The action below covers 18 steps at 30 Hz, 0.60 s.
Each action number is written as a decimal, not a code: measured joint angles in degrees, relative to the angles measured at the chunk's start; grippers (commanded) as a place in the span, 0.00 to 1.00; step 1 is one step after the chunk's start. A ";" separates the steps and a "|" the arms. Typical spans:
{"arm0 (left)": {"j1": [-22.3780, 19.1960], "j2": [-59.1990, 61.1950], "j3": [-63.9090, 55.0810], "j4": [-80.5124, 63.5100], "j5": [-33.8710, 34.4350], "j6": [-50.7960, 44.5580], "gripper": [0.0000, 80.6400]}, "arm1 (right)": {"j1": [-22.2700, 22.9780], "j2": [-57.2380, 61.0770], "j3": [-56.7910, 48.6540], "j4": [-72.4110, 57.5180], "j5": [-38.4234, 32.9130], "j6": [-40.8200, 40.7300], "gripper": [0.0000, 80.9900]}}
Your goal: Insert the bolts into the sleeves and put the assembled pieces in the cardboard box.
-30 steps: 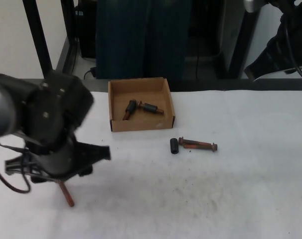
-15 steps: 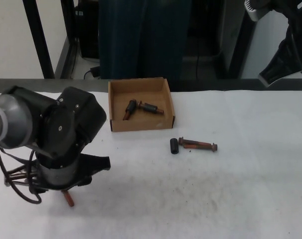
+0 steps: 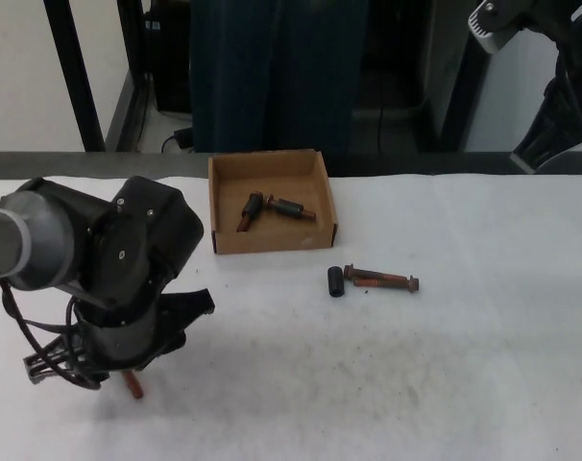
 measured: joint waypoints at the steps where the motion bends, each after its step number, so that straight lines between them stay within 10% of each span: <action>1: 0.13 0.25 0.00 -0.43 -0.15 -0.08 0.66 | 0.00 0.00 0.00 0.00 0.31 -0.12 0.00; 10: 4.16 3.68 -0.15 -1.46 2.40 -2.74 0.65 | 0.00 0.00 0.00 0.21 0.81 -1.22 0.00; 18: 6.41 3.64 -0.37 -1.34 4.26 -3.57 0.36 | 0.00 0.00 0.00 0.28 0.90 -1.34 0.00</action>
